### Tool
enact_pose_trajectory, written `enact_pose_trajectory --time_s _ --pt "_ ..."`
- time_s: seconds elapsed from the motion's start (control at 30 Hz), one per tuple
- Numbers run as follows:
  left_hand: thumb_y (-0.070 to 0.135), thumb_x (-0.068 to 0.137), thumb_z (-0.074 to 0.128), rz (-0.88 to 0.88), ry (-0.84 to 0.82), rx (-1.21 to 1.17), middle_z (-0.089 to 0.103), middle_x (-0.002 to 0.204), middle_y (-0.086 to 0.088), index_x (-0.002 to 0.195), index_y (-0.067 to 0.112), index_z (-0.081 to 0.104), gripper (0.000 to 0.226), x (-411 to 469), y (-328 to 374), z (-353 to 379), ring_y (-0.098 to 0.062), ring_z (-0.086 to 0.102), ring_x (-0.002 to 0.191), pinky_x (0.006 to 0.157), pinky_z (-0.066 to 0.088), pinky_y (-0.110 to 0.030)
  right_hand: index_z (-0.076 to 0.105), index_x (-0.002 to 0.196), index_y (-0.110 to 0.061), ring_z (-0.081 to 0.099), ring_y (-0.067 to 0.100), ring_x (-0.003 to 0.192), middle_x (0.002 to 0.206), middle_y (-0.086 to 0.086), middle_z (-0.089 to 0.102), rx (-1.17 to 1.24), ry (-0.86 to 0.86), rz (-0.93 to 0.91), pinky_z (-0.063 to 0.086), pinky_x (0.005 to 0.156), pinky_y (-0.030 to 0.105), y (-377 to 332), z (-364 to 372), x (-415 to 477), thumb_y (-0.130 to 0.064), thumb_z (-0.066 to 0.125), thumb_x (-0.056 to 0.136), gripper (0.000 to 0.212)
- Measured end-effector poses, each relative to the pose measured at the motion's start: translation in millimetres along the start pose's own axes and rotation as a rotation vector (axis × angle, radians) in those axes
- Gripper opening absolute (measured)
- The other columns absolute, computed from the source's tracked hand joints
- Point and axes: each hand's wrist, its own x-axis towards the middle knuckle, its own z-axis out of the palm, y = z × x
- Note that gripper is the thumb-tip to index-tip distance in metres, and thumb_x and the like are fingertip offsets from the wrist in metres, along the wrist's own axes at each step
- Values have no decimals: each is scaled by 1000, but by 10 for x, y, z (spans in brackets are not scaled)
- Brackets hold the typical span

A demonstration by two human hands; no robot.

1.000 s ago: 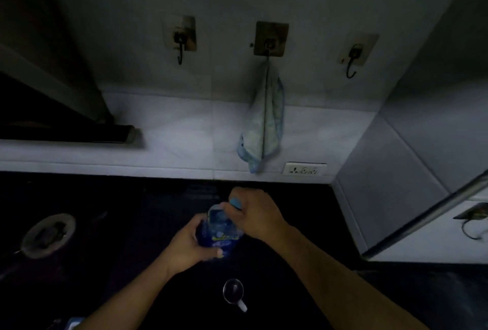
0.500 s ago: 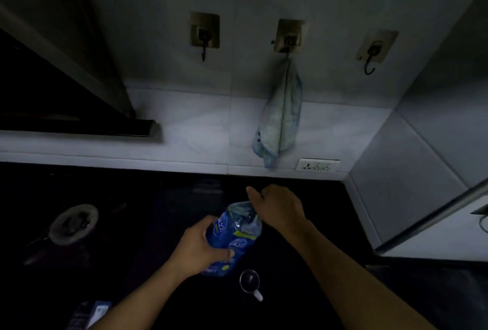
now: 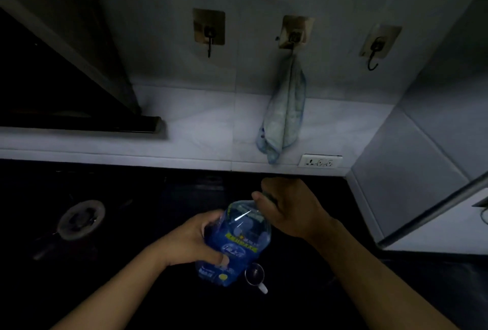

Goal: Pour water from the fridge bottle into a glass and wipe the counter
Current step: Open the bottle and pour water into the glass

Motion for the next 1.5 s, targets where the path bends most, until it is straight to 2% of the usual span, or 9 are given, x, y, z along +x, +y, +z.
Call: enact_pose_trajectory --time_s 0.1,0.27,0.33,0.43,0.6,0.7,0.83,1.17,1.5 --pt "1 64 89 3 24 7 73 116 -6 121 18 63 65 19 -6 100 -20 70 107 92 56 -34 40 62 -19 50 21 53 57 0 48 -27 76 -28 30 51 28 108 27 -80 -42 44 96 41" --pt "38 51 82 106 441 560 62 95 12 96 29 60 51 87 -62 369 -8 59 88 79 48 -21 56 64 -21 63 29 75 73 6 64 -139 -212 706 46 68 32 255 177 -89 -68 26 91 62" --pt "44 49 77 108 477 684 58 94 11 97 28 58 54 130 -98 373 -11 55 87 80 46 -26 66 75 -18 64 27 80 76 3 65 -105 -250 764 43 69 30 260 211 -84 -73 23 87 71" --pt "28 51 89 62 357 404 68 95 8 98 30 64 54 110 -94 262 -9 66 88 81 56 -29 51 55 -13 63 25 71 58 -2 56 -32 -129 719 39 65 29 148 161 -76 -65 39 92 65" --pt "-3 64 88 -3 62 30 75 112 -3 119 18 65 63 23 -55 144 -15 71 102 89 55 -26 37 71 -21 55 20 62 61 -3 50 59 -147 304 41 59 35 -48 1 -87 -57 51 92 44" --pt "9 59 92 20 192 120 75 109 0 115 24 66 64 35 -94 212 -15 72 101 93 57 -33 40 81 -19 62 28 74 73 5 62 26 -156 390 44 65 36 7 25 -95 -53 48 96 37" --pt "19 50 89 118 427 506 66 96 7 100 22 66 54 77 -64 384 -8 65 87 77 52 -18 44 74 -19 64 33 90 83 8 61 -40 -249 715 40 70 32 86 123 -86 -51 38 99 41" --pt "3 59 91 21 209 121 76 108 -3 117 22 65 66 -19 -60 247 -20 73 102 92 58 -36 43 90 -26 57 10 68 74 -4 57 173 -136 289 45 61 30 -94 -67 -210 -37 48 98 15" --pt "19 49 89 49 429 376 68 94 8 97 33 64 56 -2 -124 514 -3 67 82 74 54 -19 46 74 -19 65 35 91 91 13 69 -87 -170 638 45 73 35 -20 137 -250 -47 37 101 40"
